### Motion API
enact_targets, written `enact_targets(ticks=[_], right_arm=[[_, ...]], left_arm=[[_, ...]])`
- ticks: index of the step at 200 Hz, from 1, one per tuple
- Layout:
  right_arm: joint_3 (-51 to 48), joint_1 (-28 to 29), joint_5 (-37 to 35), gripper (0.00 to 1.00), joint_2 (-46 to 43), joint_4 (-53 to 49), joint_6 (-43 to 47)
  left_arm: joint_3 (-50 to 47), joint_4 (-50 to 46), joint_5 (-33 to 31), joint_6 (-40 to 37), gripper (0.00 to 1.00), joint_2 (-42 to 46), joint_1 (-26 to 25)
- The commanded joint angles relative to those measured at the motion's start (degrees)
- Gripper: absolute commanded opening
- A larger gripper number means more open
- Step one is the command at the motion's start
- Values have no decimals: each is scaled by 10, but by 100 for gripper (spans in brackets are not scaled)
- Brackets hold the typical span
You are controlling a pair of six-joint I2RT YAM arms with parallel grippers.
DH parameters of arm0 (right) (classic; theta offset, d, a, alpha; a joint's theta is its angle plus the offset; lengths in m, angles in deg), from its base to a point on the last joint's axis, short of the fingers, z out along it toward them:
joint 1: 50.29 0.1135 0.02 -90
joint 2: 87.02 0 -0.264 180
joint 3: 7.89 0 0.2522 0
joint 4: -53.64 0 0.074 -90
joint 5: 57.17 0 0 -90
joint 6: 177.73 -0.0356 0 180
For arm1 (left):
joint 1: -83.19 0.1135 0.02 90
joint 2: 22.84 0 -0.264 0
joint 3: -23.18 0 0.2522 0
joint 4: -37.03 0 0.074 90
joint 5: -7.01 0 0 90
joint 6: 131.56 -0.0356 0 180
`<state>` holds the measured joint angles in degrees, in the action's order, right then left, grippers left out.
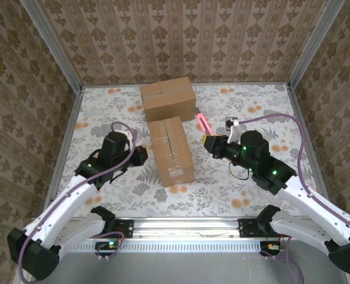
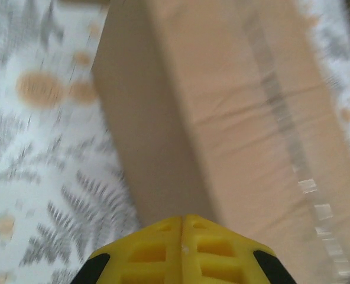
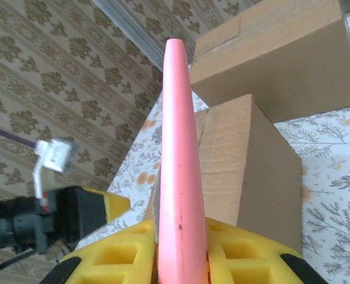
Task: Unpack the express box
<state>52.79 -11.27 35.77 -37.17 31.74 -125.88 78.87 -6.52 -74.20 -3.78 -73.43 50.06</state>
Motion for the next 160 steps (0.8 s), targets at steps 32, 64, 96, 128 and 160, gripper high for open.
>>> enact_targets(ticks=[32, 64, 96, 128, 160], right_arm=[[39, 8, -42, 0, 13, -44, 38], [62, 9, -46, 0, 38, -76, 41], [94, 15, -48, 0, 67, -115, 47], [133, 30, -47, 0, 102, -158, 68], [164, 37, -31, 0, 134, -186, 96]], left_arm=[[-38, 10, 10, 53, 0, -12, -52], [-59, 68, 11, 78, 0, -44, -92], [-56, 110, 9, 87, 0, -87, -117], [-42, 104, 1, 81, 0, -99, -127], [-46, 112, 3, 84, 0, -88, -130]])
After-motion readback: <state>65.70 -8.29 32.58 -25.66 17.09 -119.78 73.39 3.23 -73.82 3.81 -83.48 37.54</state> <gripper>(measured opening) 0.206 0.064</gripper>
